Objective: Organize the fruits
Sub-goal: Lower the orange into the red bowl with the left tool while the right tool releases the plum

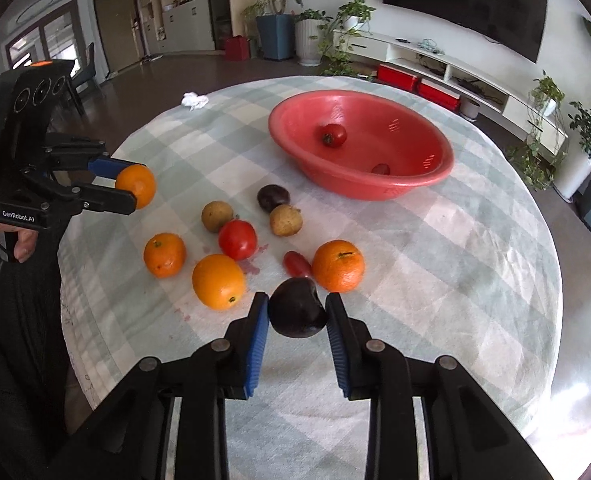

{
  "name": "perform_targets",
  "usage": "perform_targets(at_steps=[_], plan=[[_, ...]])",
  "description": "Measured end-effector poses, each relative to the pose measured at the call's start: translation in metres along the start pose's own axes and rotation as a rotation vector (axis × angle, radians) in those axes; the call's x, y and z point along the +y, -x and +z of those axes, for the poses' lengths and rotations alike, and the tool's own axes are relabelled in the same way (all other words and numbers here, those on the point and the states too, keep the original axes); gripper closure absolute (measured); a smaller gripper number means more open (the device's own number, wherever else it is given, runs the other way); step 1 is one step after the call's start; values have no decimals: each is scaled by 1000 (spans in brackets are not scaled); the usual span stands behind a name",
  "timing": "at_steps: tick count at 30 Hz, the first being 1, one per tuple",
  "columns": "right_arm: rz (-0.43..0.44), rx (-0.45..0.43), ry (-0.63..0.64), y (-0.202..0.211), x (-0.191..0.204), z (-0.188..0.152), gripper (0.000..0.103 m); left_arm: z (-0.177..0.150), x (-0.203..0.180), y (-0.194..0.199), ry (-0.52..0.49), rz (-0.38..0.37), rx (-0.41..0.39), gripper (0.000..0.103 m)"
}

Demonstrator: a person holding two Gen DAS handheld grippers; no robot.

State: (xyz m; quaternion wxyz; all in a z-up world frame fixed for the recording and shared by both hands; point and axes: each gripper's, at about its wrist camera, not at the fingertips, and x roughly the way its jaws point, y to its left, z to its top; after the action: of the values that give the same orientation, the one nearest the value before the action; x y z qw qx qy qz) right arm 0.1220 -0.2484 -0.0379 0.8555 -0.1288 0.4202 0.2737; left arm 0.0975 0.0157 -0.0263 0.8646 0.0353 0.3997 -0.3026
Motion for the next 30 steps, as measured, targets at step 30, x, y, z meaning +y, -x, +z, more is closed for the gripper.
perform_targets(at_steps=[30], plan=[[-53,23,-365,-95,-92,151,71,151,18,-166,-209,103,197,67]])
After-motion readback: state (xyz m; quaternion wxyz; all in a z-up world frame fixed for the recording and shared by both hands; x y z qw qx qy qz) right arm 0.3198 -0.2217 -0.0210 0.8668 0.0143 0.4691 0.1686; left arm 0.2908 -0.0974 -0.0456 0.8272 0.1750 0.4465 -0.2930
